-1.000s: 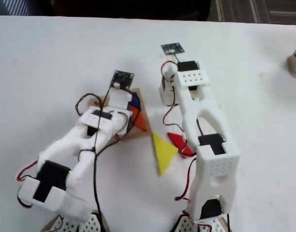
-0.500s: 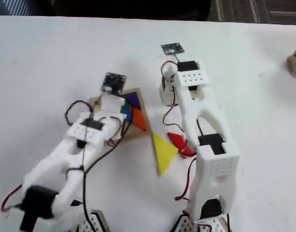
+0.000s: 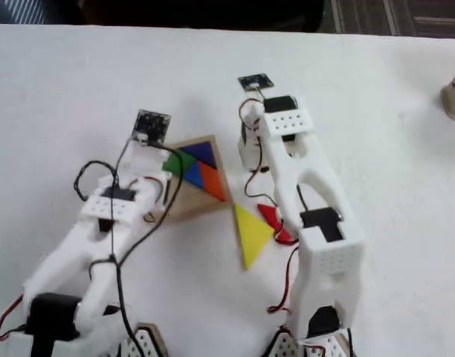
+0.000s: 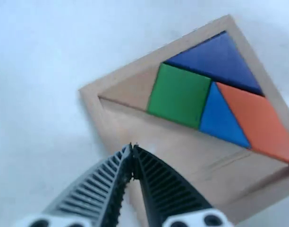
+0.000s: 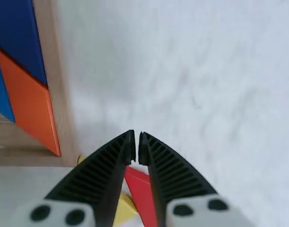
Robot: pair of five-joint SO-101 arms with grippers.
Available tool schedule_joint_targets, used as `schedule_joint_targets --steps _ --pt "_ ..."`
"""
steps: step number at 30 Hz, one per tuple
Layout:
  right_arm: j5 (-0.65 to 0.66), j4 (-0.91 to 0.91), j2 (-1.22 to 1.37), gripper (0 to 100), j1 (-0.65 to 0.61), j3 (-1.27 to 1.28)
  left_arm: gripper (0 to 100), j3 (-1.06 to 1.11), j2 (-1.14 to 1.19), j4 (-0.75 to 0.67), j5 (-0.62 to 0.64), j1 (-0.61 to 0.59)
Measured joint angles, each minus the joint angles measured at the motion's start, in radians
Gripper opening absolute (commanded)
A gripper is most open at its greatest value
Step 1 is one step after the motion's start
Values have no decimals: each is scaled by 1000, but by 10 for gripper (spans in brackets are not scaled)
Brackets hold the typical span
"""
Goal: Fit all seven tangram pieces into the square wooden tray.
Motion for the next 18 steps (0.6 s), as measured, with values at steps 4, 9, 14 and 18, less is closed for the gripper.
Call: schedule_joint_targets --steps 4,9,14,18 --pt "0 -8 -115 18 3 129 22 -54 51 0 0 -72" --pt "0 -130 -324 18 -8 410 22 -97 110 0 32 -97" --pt "0 -236 -505 18 -72 684 22 -132 150 0 80 -117" --pt "0 -287 -624 18 -157 821 22 -193 215 0 137 -153"
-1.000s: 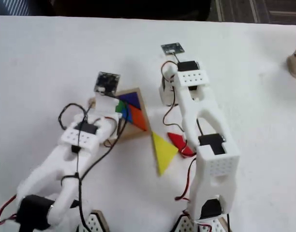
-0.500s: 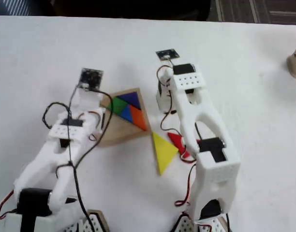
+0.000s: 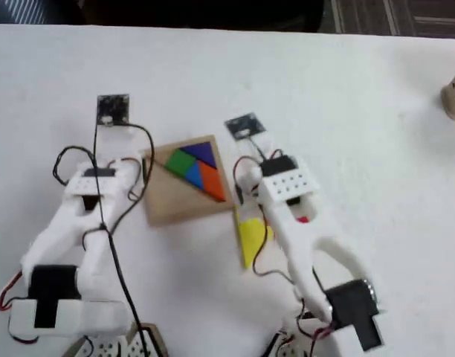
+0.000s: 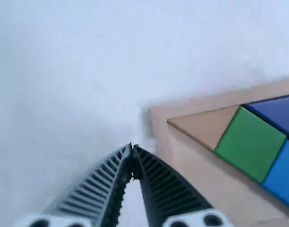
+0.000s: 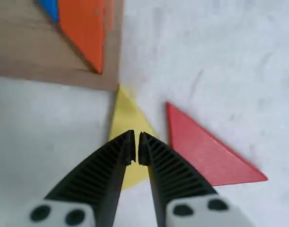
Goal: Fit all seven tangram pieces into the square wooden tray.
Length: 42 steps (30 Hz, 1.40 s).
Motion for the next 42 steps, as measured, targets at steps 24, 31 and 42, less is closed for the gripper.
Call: schedule_joint_targets --steps 24,31,42 --pt "-43 -109 -80 21 -123 158 22 -680 540 92 183 -101" --pt "-71 -126 -80 21 -201 158 22 -928 697 235 183 -83" --pt "-158 -253 26 19 -215 152 22 -993 720 428 -84 -2"
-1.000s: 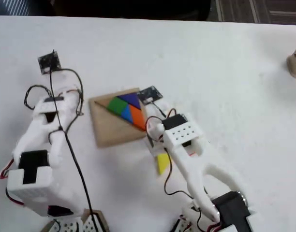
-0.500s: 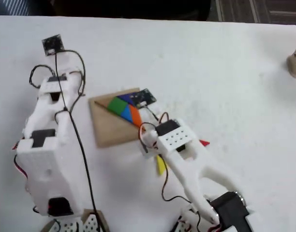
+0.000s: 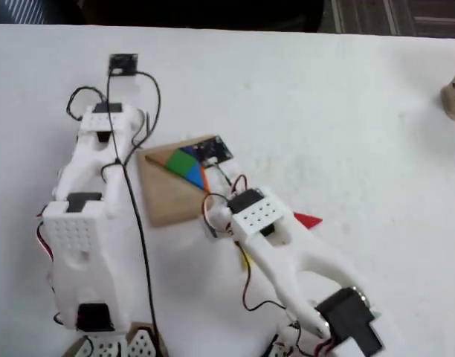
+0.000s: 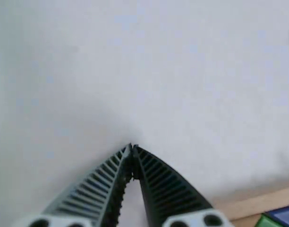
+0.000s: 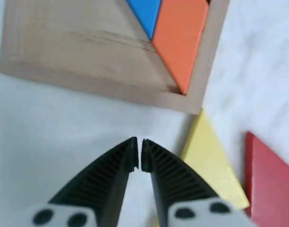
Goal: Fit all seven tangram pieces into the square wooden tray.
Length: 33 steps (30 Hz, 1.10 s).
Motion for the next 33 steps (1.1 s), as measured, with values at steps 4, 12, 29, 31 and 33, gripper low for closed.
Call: schedule_joint_targets --steps 4,12,29,31,33 --pt "-5 25 123 18 8 -72 22 0 0 3 -6 2" --pt "-5 14 157 21 109 -143 22 0 0 5 -15 26" --pt "-5 -201 158 22 183 -161 20 -23 -2 190 -17 52" --pt "-5 -235 170 22 195 -161 20 -26 -3 210 -17 52" --pt "-6 -250 207 22 198 -170 20 -26 -3 213 -17 52"
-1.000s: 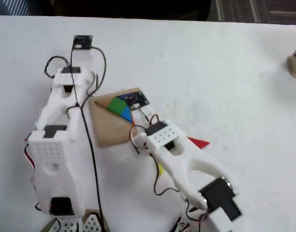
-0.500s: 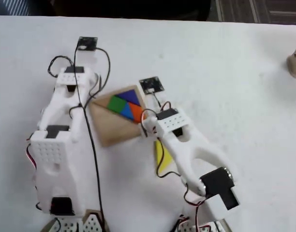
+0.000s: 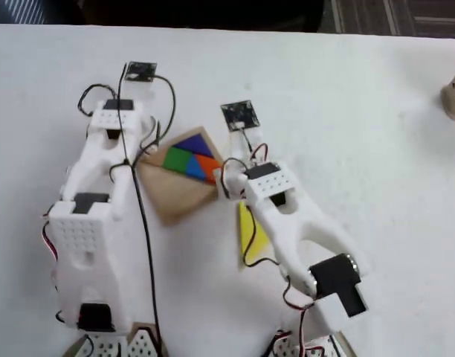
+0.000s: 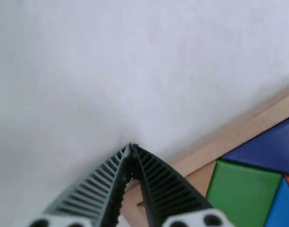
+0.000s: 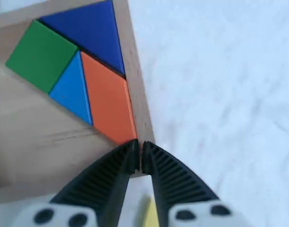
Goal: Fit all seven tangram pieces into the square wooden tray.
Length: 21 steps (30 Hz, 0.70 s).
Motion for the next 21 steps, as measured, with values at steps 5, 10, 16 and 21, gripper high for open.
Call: schedule_joint_targets --steps 5,10,16,21 --pt "0 78 18 19 32 -72 20 150 -94 -46 0 11" --pt "0 219 -35 19 60 -100 20 465 -296 -235 -2 52" --pt "0 272 -54 19 66 -89 21 841 -552 -433 -2 95" --pt "0 272 -55 19 68 -89 22 984 -664 -466 -2 109"
